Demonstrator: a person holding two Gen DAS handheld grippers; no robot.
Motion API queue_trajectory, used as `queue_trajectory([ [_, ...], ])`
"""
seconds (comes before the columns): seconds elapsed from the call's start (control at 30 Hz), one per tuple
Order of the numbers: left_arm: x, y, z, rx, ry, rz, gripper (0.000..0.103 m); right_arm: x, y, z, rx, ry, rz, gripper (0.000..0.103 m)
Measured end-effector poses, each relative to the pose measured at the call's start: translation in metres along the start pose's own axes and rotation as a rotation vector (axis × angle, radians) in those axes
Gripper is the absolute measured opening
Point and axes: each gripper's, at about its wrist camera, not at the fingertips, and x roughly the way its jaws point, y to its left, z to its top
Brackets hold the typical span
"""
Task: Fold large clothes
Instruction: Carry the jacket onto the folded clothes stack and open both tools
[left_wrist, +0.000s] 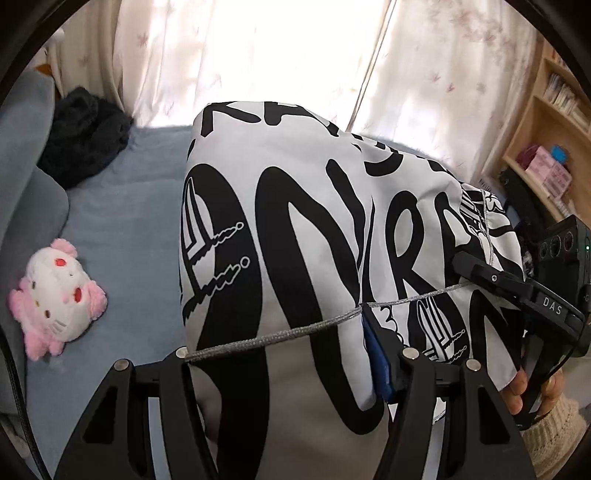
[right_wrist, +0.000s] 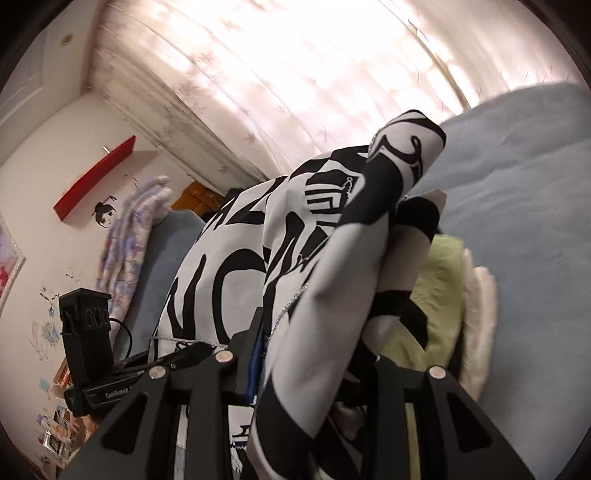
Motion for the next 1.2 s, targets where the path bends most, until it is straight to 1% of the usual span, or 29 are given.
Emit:
queue_trajectory([
  [0.03, 0.017, 0.008, -0.003, -0.017, 0.021, 0.002, 0.062, 0.013, -0.013, -0.005, 0.019, 0.016, -0.015, 0.031],
  [0.07, 0.035, 0.019, -0.006, -0.043, 0.036, 0.0, 0.065, 0.019, -0.024, -0.007, 0.035, 0.013, -0.026, 0.031],
  [0.1, 0.043, 0.024, -0.011, -0.064, 0.033, -0.015, 0.073, 0.024, -0.036, -0.012, 0.045, -0.001, -0.046, 0.031],
  [0.13, 0.052, 0.031, -0.016, -0.092, 0.025, -0.047, 0.075, 0.028, -0.05, -0.016, 0.049, 0.0, -0.054, 0.031],
  [0.2, 0.059, 0.031, -0.023, -0.087, 0.006, -0.065, 0.081, 0.029, -0.066, -0.025, 0.045, -0.002, -0.044, 0.032],
  [0.3, 0.07, 0.023, -0.027, -0.049, -0.012, -0.033, 0.085, 0.028, -0.066, -0.034, -0.031, -0.021, -0.084, 0.032],
  [0.4, 0.073, 0.021, -0.022, -0.055, -0.016, -0.026, 0.085, 0.029, -0.066, -0.034, -0.021, -0.029, -0.092, 0.032],
  [0.47, 0.074, 0.017, -0.023, -0.048, -0.022, -0.009, 0.087, 0.029, -0.067, -0.036, -0.019, -0.033, -0.11, 0.032],
  [0.5, 0.075, 0.014, -0.028, -0.047, -0.026, 0.007, 0.093, 0.031, -0.065, -0.037, -0.023, -0.034, -0.12, 0.032],
  [0.57, 0.08, 0.012, -0.04, -0.061, -0.033, 0.08, 0.103, 0.032, -0.068, -0.04, -0.024, -0.033, -0.135, 0.036],
  [0.67, 0.08, 0.014, -0.046, -0.114, -0.036, 0.086, 0.103, 0.033, -0.057, -0.043, -0.049, -0.019, -0.169, 0.043],
  [0.7, 0.076, 0.014, -0.048, -0.129, -0.042, 0.094, 0.103, 0.028, -0.055, -0.043, -0.059, -0.011, -0.184, 0.046],
  [0.73, 0.071, 0.012, -0.049, -0.13, -0.049, 0.116, 0.103, 0.024, -0.052, -0.044, -0.065, -0.005, -0.202, 0.051],
  [0.77, 0.065, 0.009, -0.049, -0.12, -0.06, 0.155, 0.103, 0.017, -0.047, -0.043, -0.07, 0.002, -0.223, 0.057],
  [0.8, 0.058, 0.003, -0.05, -0.11, -0.073, 0.192, 0.103, 0.013, -0.045, -0.043, -0.071, 0.007, -0.237, 0.061],
  [0.83, 0.049, -0.004, -0.051, -0.096, -0.092, 0.248, 0.103, 0.004, -0.042, -0.042, -0.073, 0.009, -0.258, 0.064],
  [0.9, 0.033, -0.014, -0.053, -0.09, -0.118, 0.318, 0.103, -0.015, -0.039, -0.042, -0.074, 0.008, -0.273, 0.065],
  [1.03, -0.01, -0.041, -0.064, -0.092, -0.136, 0.33, 0.103, -0.058, -0.027, -0.047, -0.06, 0.045, -0.276, 0.065],
  [1.1, -0.038, -0.063, -0.074, -0.069, -0.161, 0.327, 0.103, -0.079, -0.013, -0.052, -0.064, 0.069, -0.269, 0.065],
  [1.2, -0.076, -0.091, -0.091, -0.044, -0.172, 0.312, 0.103, -0.121, 0.018, -0.063, -0.101, 0.079, -0.273, 0.065],
])
